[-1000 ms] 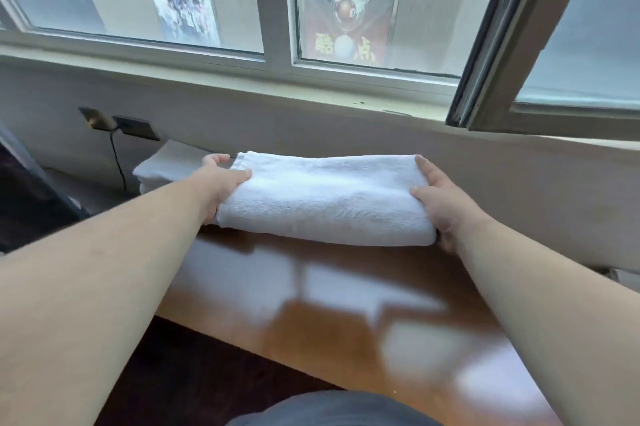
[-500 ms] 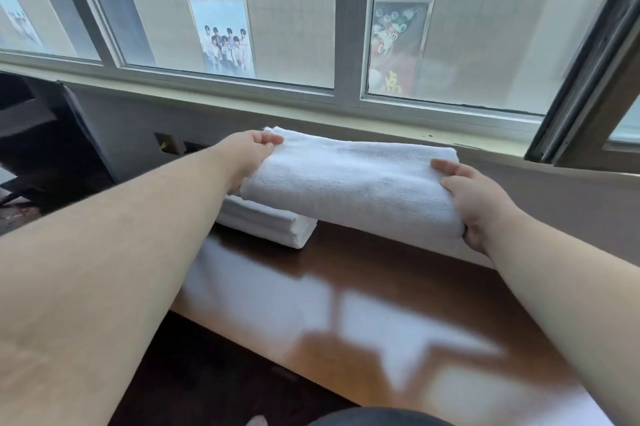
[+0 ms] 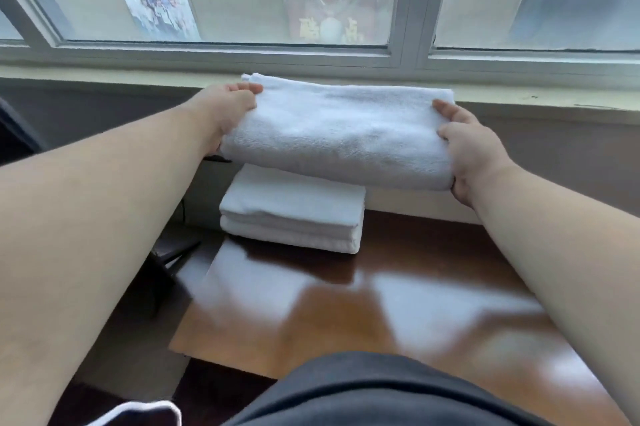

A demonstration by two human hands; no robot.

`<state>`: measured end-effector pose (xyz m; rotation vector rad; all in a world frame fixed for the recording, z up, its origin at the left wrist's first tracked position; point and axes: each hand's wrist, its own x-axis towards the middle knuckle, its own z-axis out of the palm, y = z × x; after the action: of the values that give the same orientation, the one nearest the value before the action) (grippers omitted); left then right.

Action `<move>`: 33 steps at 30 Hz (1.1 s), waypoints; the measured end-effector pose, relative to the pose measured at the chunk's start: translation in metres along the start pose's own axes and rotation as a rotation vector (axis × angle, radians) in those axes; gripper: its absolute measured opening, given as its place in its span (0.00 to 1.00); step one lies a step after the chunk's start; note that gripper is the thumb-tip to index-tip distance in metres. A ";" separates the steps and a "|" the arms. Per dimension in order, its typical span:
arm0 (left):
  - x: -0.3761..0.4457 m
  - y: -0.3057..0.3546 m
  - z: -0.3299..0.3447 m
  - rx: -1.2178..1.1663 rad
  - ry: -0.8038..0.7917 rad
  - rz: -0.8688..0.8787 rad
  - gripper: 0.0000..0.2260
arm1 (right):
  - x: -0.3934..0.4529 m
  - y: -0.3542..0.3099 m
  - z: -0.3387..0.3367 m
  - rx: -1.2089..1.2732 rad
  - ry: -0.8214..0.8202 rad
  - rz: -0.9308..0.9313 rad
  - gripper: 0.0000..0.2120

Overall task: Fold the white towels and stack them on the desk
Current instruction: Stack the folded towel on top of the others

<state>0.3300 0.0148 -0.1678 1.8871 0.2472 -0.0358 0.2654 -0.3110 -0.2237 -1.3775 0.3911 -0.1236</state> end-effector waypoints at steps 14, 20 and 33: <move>0.108 -0.112 -0.029 0.218 -0.144 -0.137 0.16 | 0.033 0.083 0.078 -0.253 0.054 0.168 0.26; 0.143 -0.152 -0.032 0.333 -0.158 -0.101 0.19 | 0.049 0.114 0.090 -0.280 0.080 0.239 0.23; 0.171 -0.217 -0.027 0.337 -0.182 -0.252 0.18 | 0.075 0.153 0.116 -0.440 0.025 0.366 0.28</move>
<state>0.4534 0.1318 -0.3867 2.1591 0.3700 -0.4426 0.3532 -0.1963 -0.3710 -1.7102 0.7141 0.2622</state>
